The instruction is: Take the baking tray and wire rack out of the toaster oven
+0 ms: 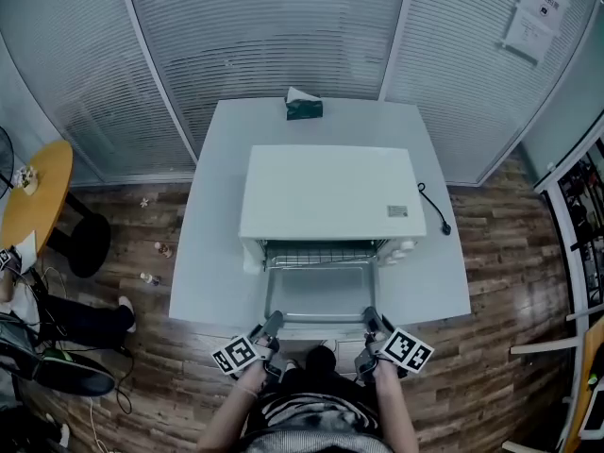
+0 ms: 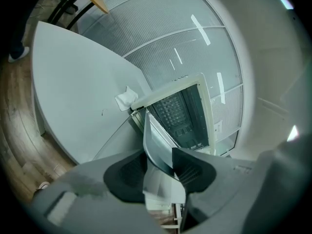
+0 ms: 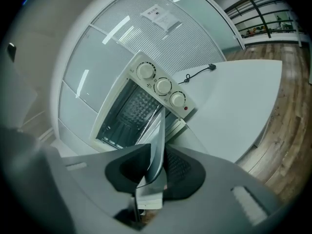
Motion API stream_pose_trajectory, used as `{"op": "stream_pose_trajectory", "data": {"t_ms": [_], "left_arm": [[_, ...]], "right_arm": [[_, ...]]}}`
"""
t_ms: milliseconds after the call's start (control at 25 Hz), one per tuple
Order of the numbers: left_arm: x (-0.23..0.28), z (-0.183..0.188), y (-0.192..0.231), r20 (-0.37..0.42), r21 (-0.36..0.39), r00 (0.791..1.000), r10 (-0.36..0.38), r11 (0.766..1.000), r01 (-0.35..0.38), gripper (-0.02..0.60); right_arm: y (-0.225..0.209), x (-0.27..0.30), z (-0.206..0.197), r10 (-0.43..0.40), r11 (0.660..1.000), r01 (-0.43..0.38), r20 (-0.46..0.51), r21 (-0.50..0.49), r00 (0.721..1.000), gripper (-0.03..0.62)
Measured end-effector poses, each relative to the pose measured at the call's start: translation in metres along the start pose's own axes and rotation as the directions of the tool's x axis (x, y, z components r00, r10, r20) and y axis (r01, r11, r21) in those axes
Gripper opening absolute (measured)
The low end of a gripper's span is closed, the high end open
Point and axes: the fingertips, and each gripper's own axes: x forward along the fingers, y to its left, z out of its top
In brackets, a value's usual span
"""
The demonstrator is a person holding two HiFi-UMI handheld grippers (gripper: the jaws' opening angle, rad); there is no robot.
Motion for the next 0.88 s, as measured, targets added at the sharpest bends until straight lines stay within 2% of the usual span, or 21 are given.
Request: {"op": "stream_pose_trajectory", "data": {"t_ms": [640, 880], "left_arm": [[-0.054, -0.028, -0.002, -0.057, 0.032, 0.998, -0.028, 0.999, 0.029, 0.163], [-0.076, -0.027, -0.017, -0.045, 0.071, 0.997, -0.057, 0.996, 0.06, 0.163]], "right_arm": [[-0.003, -0.056, -0.048, -0.032, 0.999, 0.031, 0.031, 0.025, 0.999, 0.074], [0.007, -0.073, -0.057, -0.004, 1.0, 0.003, 0.045, 0.025, 0.999, 0.074]]}}
